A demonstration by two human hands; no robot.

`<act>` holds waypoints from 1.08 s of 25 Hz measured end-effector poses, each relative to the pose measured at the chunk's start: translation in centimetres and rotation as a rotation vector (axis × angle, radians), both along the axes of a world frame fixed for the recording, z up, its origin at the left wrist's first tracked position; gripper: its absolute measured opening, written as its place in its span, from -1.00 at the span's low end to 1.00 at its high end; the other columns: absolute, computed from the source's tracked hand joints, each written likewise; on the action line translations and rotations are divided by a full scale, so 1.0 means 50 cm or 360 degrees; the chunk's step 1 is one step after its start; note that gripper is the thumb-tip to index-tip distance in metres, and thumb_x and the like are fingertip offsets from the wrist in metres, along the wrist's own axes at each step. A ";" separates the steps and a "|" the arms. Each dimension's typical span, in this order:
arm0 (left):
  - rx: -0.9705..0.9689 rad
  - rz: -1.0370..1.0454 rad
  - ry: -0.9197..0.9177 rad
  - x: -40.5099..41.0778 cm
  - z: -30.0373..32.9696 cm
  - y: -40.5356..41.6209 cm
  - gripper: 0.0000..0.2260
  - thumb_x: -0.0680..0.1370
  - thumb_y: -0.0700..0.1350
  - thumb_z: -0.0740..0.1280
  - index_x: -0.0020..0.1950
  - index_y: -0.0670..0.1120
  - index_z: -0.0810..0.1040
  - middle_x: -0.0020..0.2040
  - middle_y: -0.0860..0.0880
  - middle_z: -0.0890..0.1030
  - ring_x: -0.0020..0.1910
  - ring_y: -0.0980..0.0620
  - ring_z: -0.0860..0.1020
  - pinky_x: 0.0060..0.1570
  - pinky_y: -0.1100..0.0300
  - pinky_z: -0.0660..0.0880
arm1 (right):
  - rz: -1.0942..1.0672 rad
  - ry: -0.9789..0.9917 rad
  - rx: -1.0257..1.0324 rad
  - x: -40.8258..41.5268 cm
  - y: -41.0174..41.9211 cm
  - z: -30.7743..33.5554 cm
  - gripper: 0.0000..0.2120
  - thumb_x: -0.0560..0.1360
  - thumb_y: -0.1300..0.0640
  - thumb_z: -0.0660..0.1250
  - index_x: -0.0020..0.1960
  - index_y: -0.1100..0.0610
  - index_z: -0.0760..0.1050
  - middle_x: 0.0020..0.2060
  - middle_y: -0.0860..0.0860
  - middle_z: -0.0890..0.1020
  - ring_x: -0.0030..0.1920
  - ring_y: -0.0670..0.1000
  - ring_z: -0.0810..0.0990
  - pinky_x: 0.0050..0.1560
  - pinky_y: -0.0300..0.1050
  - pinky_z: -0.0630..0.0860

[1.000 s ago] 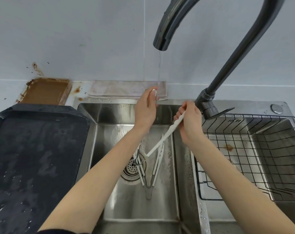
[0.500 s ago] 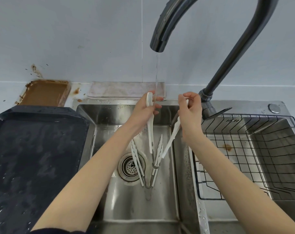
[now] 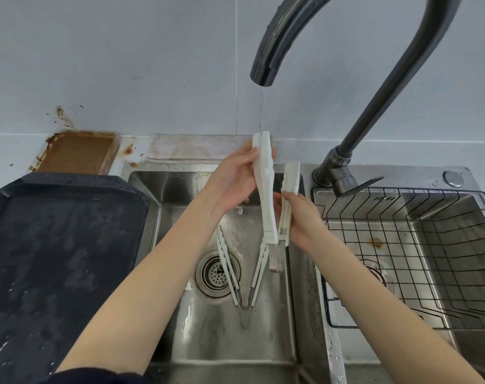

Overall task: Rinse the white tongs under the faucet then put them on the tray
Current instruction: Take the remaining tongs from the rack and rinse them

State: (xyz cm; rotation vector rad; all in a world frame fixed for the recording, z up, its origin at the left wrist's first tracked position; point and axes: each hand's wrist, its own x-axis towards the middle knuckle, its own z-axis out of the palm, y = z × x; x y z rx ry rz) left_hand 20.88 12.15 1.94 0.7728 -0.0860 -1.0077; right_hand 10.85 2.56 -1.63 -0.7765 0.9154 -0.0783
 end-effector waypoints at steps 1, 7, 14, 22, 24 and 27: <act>-0.0003 0.0009 0.0007 0.000 0.001 -0.003 -0.79 0.58 -0.28 0.08 0.00 -0.12 0.49 -0.24 -0.03 0.59 -0.30 0.10 0.56 -0.27 0.26 0.56 | 0.0030 -0.0011 0.0017 -0.001 0.005 0.001 -0.74 0.58 0.24 0.13 0.25 0.25 0.35 -0.17 0.07 0.56 -0.22 -0.02 0.55 -0.40 -0.22 0.58; 0.0263 0.0196 0.0060 0.009 -0.027 0.008 -0.83 0.61 -0.14 0.11 -0.02 -0.10 0.49 -0.24 0.01 0.55 -0.35 0.13 0.53 -0.30 0.27 0.49 | -0.0046 -0.0081 0.0030 0.005 -0.001 0.015 -0.84 0.58 0.22 0.13 0.14 0.19 0.38 -0.22 0.03 0.47 -0.37 -0.09 0.38 -0.29 -0.23 0.41; 0.0556 0.0365 0.0290 -0.014 -0.090 0.051 -0.72 0.61 -0.08 0.11 0.22 -0.20 0.44 -0.04 -0.05 0.56 -0.02 0.01 0.56 -0.02 0.11 0.53 | 0.0249 -0.0291 -0.0493 0.016 0.018 0.050 -0.84 0.51 0.32 0.24 0.07 0.17 0.43 -0.34 -0.03 0.45 -0.32 -0.10 0.46 -0.22 -0.23 0.38; 0.0479 0.0297 0.0163 -0.021 -0.079 0.048 -0.74 0.59 -0.16 0.15 0.27 -0.19 0.40 0.01 -0.05 0.54 -0.04 0.05 0.57 -0.01 0.16 0.53 | 0.0315 -0.0293 -0.0653 0.019 0.018 0.055 -0.85 0.54 0.26 0.21 0.08 0.11 0.44 -0.26 -0.05 0.52 -0.23 -0.10 0.52 -0.13 -0.22 0.44; 0.0366 0.0324 0.0124 -0.018 -0.074 0.066 -0.84 0.57 -0.18 0.20 0.13 -0.12 0.44 -0.09 0.02 0.53 -0.13 0.12 0.55 -0.03 0.22 0.51 | 0.0280 -0.0216 -0.0692 0.033 0.016 0.045 -0.83 0.58 0.20 0.15 0.14 0.11 0.42 -0.17 -0.07 0.56 -0.13 -0.09 0.55 -0.11 -0.25 0.49; 0.0262 0.0273 -0.0014 -0.013 -0.062 0.098 -0.90 0.48 -0.19 0.28 -0.06 0.00 0.46 -0.18 0.09 0.51 -0.29 0.18 0.52 -0.13 0.28 0.45 | 0.0324 -0.0124 -0.0686 0.059 0.024 0.025 -0.75 0.61 0.18 0.09 0.26 0.19 0.38 0.03 0.00 0.56 0.06 0.02 0.59 0.06 -0.14 0.54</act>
